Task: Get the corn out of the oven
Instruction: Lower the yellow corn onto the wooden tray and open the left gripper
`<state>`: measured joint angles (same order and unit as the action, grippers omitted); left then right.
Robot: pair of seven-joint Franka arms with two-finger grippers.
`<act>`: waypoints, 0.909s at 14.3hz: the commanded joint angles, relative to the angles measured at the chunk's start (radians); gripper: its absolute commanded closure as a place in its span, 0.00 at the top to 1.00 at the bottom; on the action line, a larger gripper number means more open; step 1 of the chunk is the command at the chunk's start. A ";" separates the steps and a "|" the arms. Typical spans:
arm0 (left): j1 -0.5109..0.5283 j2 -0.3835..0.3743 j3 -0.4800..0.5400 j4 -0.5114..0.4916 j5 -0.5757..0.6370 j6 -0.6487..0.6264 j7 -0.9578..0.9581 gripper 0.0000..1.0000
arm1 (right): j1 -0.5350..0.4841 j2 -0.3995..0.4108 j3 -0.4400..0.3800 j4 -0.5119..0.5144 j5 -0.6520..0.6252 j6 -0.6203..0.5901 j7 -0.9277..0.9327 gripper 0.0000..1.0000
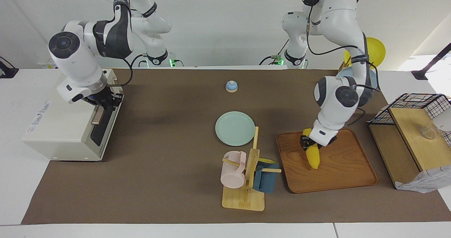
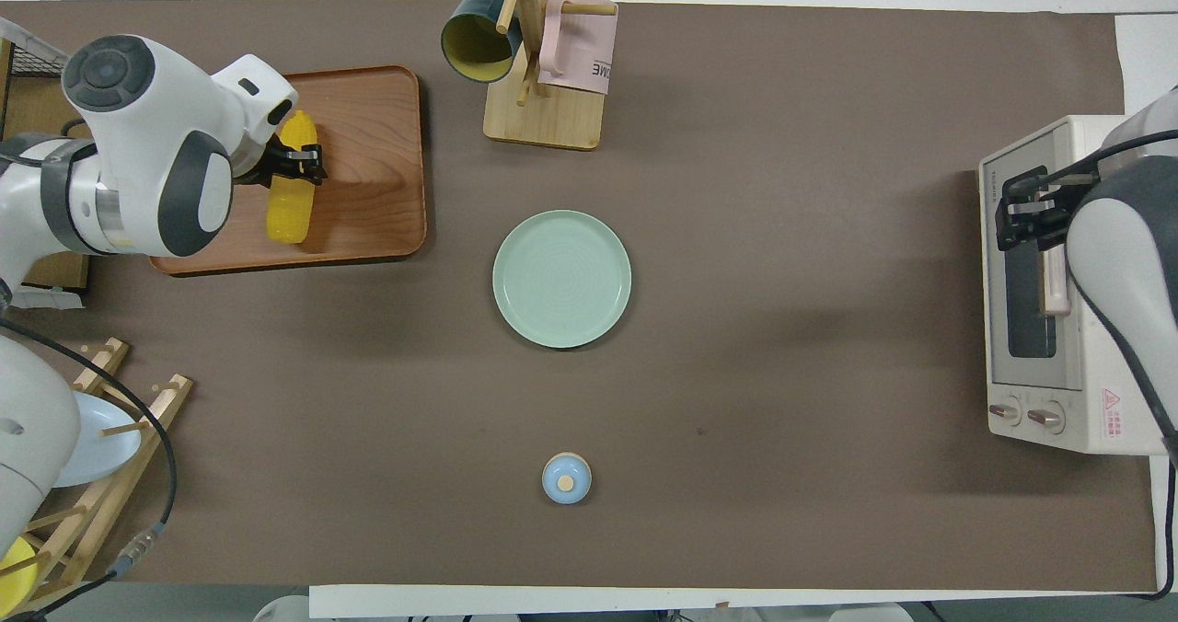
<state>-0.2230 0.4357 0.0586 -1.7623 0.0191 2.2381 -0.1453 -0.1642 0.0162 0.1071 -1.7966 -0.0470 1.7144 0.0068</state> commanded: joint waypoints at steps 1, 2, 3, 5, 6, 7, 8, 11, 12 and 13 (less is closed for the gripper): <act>-0.006 0.038 -0.009 0.058 0.039 0.000 0.003 0.28 | -0.009 -0.053 0.013 0.095 0.049 -0.121 -0.011 1.00; -0.004 0.038 -0.011 0.061 0.056 0.003 0.012 0.65 | -0.009 -0.048 0.013 0.162 0.047 -0.201 -0.010 1.00; -0.002 0.037 -0.009 0.061 0.062 0.014 0.007 0.99 | -0.012 -0.045 0.011 0.225 0.045 -0.281 -0.010 1.00; 0.019 -0.012 0.009 0.058 0.061 0.009 0.001 1.00 | -0.029 -0.038 0.005 0.250 0.033 -0.305 -0.014 1.00; 0.037 -0.055 0.009 0.049 0.061 -0.012 0.004 1.00 | -0.029 -0.042 0.000 0.241 0.032 -0.314 -0.014 1.00; 0.057 -0.111 0.009 0.053 0.061 -0.085 0.006 1.00 | -0.035 -0.044 0.000 0.237 0.032 -0.312 -0.013 1.00; 0.074 -0.159 0.010 0.067 0.056 -0.186 0.013 1.00 | -0.037 -0.041 0.000 0.244 0.030 -0.308 -0.013 1.00; 0.119 -0.294 0.009 0.157 0.044 -0.500 0.032 1.00 | -0.029 -0.030 0.002 0.266 0.029 -0.306 -0.014 1.00; 0.120 -0.319 0.013 0.203 0.044 -0.614 0.096 1.00 | -0.034 -0.027 0.003 0.267 0.023 -0.306 -0.014 1.00; 0.128 -0.336 0.015 0.236 0.044 -0.686 0.154 1.00 | -0.032 -0.019 -0.001 0.267 0.019 -0.306 -0.017 1.00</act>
<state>-0.1074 0.1364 0.0752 -1.5788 0.0606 1.6901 -0.0743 -0.1866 -0.0249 0.1016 -1.5554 -0.0219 1.4147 0.0068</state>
